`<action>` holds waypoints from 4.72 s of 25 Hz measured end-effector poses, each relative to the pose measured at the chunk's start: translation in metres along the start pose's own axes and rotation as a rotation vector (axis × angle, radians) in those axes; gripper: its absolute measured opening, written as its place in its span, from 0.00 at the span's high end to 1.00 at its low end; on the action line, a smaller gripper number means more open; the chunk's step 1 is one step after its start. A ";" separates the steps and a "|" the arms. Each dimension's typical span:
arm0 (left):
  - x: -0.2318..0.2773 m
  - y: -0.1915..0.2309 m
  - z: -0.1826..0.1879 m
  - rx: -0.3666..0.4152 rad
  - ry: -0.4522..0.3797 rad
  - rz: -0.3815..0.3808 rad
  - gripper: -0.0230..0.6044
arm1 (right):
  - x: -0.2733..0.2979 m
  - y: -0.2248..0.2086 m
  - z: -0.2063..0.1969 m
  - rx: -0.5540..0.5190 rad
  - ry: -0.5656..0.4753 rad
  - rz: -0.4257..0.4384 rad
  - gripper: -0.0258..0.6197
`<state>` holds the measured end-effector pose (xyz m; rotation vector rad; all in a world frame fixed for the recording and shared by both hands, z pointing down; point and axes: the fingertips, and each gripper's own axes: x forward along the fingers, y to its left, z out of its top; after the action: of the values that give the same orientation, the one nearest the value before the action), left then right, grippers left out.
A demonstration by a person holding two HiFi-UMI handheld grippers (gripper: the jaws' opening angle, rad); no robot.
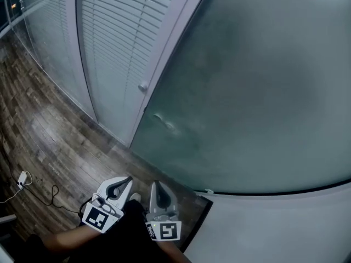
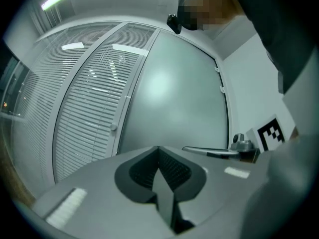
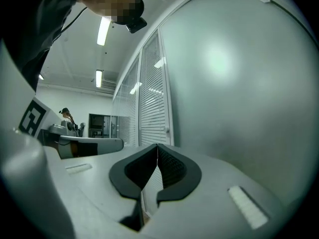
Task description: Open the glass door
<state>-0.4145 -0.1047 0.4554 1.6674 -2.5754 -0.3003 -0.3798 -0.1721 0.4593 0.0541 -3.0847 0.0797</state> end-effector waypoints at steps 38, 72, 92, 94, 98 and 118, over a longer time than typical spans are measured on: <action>0.017 0.073 0.009 0.075 -0.042 0.292 0.96 | 0.212 -0.140 -0.134 0.066 0.228 -0.125 0.74; -0.040 0.115 0.032 0.062 -0.042 0.397 0.96 | 0.228 -0.150 -0.121 0.091 0.247 -0.349 0.78; -0.091 0.099 0.043 0.045 -0.066 0.281 0.96 | 0.159 -0.089 -0.111 0.018 0.235 -0.285 0.79; -0.095 0.099 0.042 0.040 -0.059 0.270 0.96 | 0.149 -0.081 -0.112 0.008 0.232 -0.276 0.79; -0.094 0.099 0.044 0.020 -0.061 0.247 0.96 | 0.135 -0.067 -0.111 0.000 0.234 -0.285 0.76; -0.101 0.066 0.029 -0.054 -0.051 0.104 0.96 | 0.071 -0.012 -0.109 -0.009 0.218 -0.259 0.76</action>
<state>-0.4364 0.0170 0.4457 1.5214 -2.6540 -0.4077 -0.4445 -0.1808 0.5730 0.4142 -2.8318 0.0560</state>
